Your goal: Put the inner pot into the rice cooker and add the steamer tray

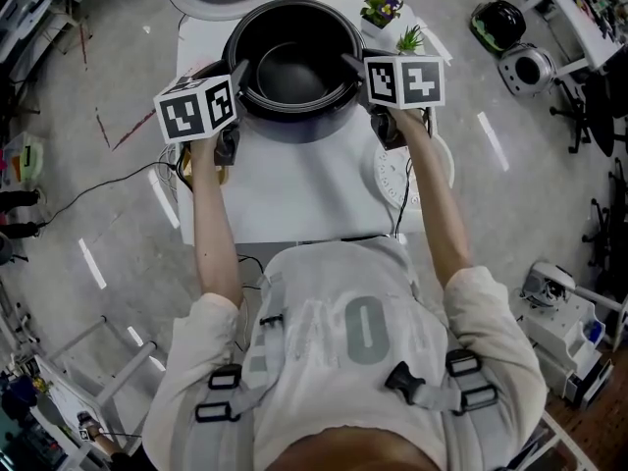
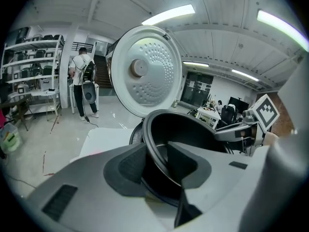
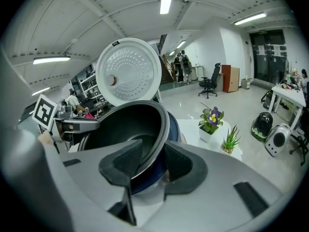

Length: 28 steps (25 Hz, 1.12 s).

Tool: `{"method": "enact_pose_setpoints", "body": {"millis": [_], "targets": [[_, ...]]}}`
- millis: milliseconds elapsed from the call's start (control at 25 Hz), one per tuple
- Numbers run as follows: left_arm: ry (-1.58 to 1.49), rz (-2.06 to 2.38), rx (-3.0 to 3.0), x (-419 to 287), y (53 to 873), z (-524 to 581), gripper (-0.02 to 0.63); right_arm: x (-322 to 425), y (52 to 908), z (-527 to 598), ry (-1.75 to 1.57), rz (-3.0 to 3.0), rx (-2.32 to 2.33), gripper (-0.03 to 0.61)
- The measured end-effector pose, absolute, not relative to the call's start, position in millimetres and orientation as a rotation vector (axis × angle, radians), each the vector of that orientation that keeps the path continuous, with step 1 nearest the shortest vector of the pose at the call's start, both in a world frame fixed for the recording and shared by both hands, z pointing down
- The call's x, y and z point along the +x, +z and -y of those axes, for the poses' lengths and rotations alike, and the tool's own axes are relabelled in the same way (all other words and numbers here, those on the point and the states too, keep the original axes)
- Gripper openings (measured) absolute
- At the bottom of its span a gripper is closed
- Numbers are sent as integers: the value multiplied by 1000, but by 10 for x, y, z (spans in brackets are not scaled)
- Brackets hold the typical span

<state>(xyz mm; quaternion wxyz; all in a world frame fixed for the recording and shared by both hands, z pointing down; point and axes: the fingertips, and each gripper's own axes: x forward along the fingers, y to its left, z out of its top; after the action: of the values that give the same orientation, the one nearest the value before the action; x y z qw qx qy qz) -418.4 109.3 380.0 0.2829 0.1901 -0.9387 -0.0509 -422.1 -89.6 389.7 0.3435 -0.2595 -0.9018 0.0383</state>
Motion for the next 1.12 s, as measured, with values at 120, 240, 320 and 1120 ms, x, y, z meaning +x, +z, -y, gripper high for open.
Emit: {"method": "enact_pose_setpoints", "body": {"millis": [120, 240, 320, 1120], "targets": [[-150, 2502, 500, -4190, 3867, -1123, 132, -4239, 3891, 866, 62, 2349, -683, 154], [-135, 2510, 500, -4199, 3864, -1090, 134, -4245, 3890, 890, 25, 2359, -690, 160], [-131, 2523, 506, -4216, 3851, -1086, 135, -4258, 3887, 889, 13, 2367, -698, 163], [-7, 2618, 418, -4208, 3880, -1152, 138, -4263, 3910, 812, -199, 2490, -639, 184]]}}
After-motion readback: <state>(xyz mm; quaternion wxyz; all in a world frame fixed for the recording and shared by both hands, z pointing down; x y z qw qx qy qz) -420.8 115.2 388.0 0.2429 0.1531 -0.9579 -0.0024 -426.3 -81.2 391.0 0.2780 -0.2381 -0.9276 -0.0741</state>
